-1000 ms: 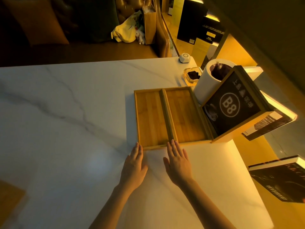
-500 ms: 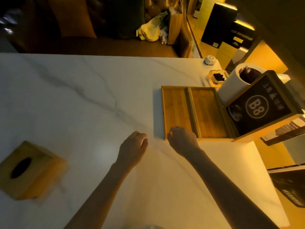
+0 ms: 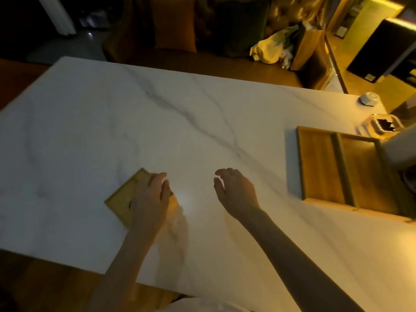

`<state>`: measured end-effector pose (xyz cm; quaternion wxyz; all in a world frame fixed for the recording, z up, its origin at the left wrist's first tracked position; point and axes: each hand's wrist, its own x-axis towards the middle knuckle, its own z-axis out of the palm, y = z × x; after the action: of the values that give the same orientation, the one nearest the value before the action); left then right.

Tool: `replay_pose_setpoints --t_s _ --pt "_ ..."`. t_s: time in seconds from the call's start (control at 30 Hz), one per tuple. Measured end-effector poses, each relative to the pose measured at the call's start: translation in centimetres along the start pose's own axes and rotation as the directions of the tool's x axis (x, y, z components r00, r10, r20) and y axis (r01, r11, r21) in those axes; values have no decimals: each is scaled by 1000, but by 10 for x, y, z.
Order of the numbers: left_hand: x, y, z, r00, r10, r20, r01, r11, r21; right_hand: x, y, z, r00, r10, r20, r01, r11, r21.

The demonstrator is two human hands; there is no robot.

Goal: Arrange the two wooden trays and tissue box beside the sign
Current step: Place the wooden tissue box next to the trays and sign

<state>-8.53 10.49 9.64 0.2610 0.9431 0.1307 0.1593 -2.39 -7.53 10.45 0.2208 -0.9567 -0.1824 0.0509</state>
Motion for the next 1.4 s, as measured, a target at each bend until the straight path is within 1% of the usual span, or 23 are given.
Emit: replay_pose_setpoints --t_s 0.07,0.13,0.2,0.27,0.37,0.47,0.5,0.57,0.63,0.73,1.0,1.13,1.27,1.4 --pt "-4 -28 -10 997 -78 -19 78 997 -5 -1 -19 19 999 15 38 -17 998 54" --pt "-9 -53 -16 984 -178 -12 178 984 26 -2 -35 38 996 25 80 -34 993 109" --pt "-14 -74 -20 960 -280 -3 280 960 21 -3 -47 57 988 23 151 -47 987 154" --pt "-19 -89 -23 932 -361 37 361 932 -8 -4 -57 75 970 27 242 -75 979 191" --pt "-21 -102 -25 871 -474 130 489 861 -140 -5 -67 94 931 76 356 -175 950 257" --pt "-23 -109 -23 789 -576 213 614 733 -291 -4 -76 105 903 118 414 -275 898 343" --pt "-25 -110 -23 776 -589 225 630 708 -320 -3 -79 107 900 128 417 -298 878 374" --pt "-27 -109 -23 789 -576 213 610 693 -384 -4 -84 108 903 149 402 -327 847 420" --pt "-27 -106 -24 806 -564 178 579 693 -429 -3 -87 108 905 173 389 -345 834 430" --pt "-26 -104 -25 820 -556 137 555 712 -431 -1 -91 106 909 193 369 -355 823 444" --pt "-27 -99 -26 855 -499 143 513 768 -384 -1 -87 94 913 255 318 -390 775 497" --pt "-27 -81 -25 889 -437 135 452 796 -401 -5 -76 81 922 292 255 -387 729 565" --pt "-26 -57 -18 903 -399 157 426 792 -437 -13 -59 63 930 323 174 -359 709 607" --pt "-24 -29 -3 917 -347 197 399 787 -472 -25 -32 44 911 396 114 -373 673 639"
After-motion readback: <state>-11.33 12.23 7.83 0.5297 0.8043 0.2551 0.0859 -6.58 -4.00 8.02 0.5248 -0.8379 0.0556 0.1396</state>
